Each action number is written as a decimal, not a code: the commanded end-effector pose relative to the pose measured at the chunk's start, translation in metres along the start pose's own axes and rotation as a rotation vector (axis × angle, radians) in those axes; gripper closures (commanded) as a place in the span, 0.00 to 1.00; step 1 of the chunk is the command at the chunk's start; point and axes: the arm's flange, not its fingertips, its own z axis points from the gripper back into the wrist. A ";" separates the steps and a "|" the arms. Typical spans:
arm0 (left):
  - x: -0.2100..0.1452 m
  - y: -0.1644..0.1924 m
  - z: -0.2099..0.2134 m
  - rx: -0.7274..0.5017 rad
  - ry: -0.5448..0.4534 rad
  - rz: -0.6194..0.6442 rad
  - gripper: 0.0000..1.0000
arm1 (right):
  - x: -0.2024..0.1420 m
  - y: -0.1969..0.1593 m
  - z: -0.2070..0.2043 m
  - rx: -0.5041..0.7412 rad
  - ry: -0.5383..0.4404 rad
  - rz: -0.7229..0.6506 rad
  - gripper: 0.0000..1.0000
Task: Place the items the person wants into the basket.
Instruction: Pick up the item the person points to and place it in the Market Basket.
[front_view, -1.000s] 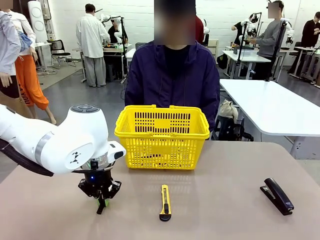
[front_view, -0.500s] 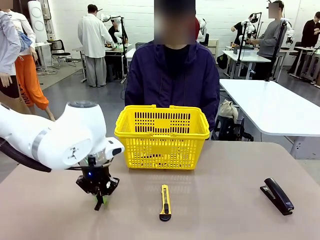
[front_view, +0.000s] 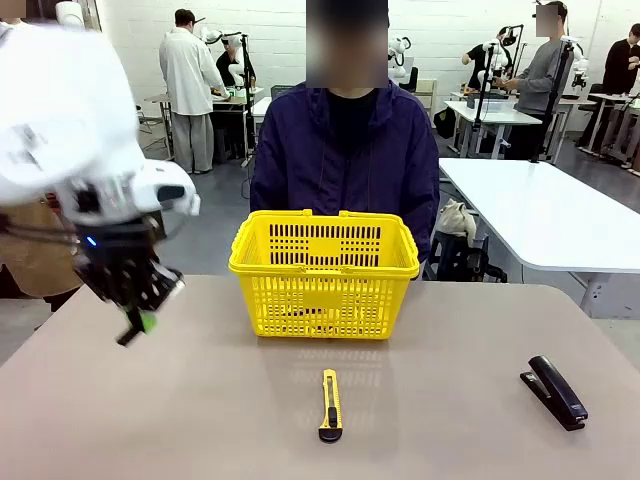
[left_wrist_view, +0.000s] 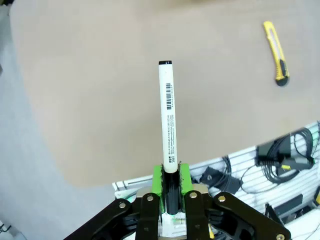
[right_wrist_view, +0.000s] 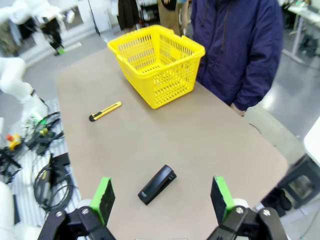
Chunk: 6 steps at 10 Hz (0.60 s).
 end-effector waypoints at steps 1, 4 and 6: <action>0.005 0.007 0.020 -0.028 0.008 -0.034 1.00 | 0.000 -0.001 -0.001 0.002 -0.030 0.017 0.00; -0.001 0.014 0.028 -0.060 0.019 -0.052 1.00 | 0.000 -0.001 -0.001 0.002 -0.030 0.017 0.00; 0.001 0.009 0.034 -0.024 0.006 -0.032 1.00 | 0.000 -0.001 -0.001 0.002 -0.030 0.017 0.00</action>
